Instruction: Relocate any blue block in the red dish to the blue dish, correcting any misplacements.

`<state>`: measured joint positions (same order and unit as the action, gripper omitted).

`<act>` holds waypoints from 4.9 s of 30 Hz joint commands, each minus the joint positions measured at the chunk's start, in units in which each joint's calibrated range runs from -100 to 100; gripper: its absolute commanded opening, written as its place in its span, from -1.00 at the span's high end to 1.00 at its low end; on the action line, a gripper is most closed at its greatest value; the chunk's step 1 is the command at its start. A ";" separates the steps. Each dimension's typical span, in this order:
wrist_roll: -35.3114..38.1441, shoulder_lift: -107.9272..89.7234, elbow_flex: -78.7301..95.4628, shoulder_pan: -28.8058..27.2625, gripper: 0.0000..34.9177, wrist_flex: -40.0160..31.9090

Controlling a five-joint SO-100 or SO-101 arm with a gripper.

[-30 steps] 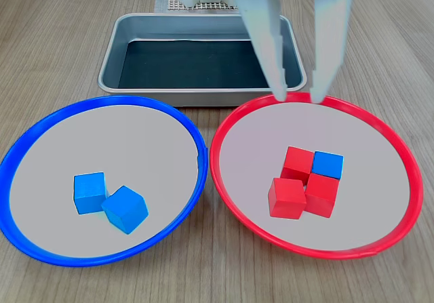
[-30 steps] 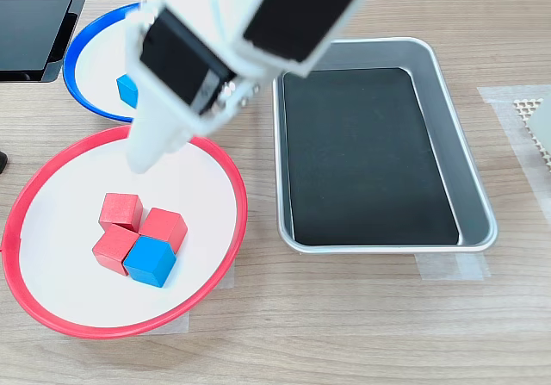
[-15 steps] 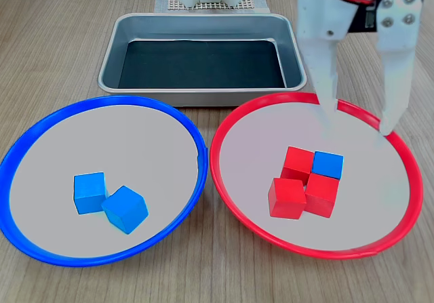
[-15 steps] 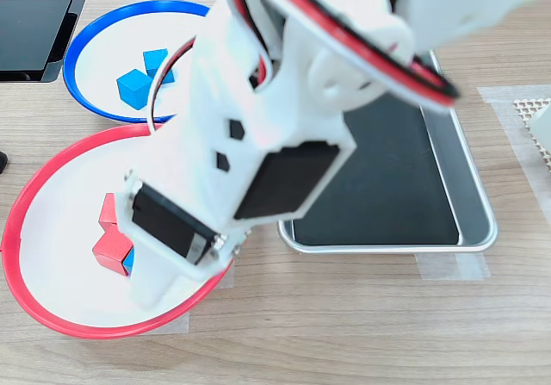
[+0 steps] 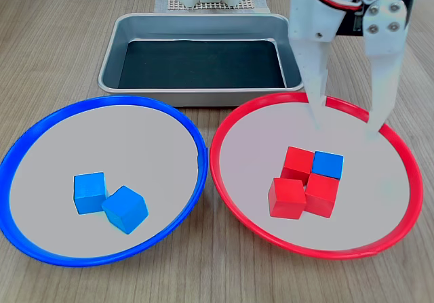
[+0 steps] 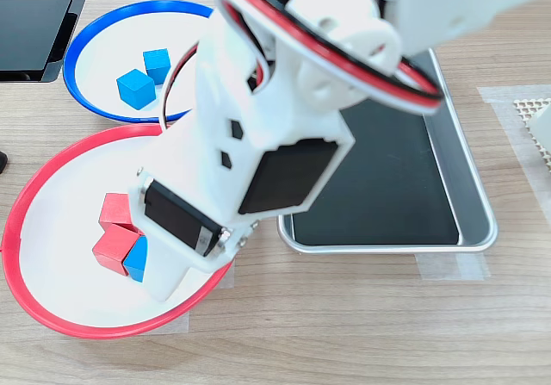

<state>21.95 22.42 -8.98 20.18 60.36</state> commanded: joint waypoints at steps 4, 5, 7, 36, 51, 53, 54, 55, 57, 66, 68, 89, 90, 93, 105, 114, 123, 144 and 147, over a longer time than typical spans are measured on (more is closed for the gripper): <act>-0.20 0.39 -1.80 -2.25 0.16 -1.38; -0.20 0.73 -2.08 -2.44 0.15 -1.38; -0.15 1.50 -2.99 -3.09 0.15 -1.38; 0.83 15.06 -18.37 -2.44 0.47 -0.23; 0.73 15.57 -18.92 -3.38 0.65 1.01; 1.12 15.66 -18.74 -3.66 0.55 0.85; 1.27 15.66 -18.74 -3.85 0.49 0.76; 1.56 15.66 -18.74 -3.94 0.46 0.76; 1.66 15.66 -18.74 -4.13 0.40 0.85; 1.32 15.66 -18.55 -4.41 0.18 -1.05; 1.42 15.66 -18.37 -4.60 0.19 -1.05; -1.66 13.19 -19.28 -3.38 1.00 -0.31; -2.20 12.59 -20.10 -3.09 1.00 -0.14; -3.27 10.54 -22.38 -2.25 1.00 0.10; -4.84 -2.93 -20.10 -3.00 1.00 1.51; -2.30 -13.85 -9.27 -18.62 1.00 2.66; -2.34 -13.76 -3.99 -29.73 1.00 5.14; -6.40 1.16 -8.54 -34.53 1.00 6.29; -6.59 4.06 -11.00 -34.62 1.00 6.54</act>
<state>15.65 25.06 -16.61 -13.89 67.05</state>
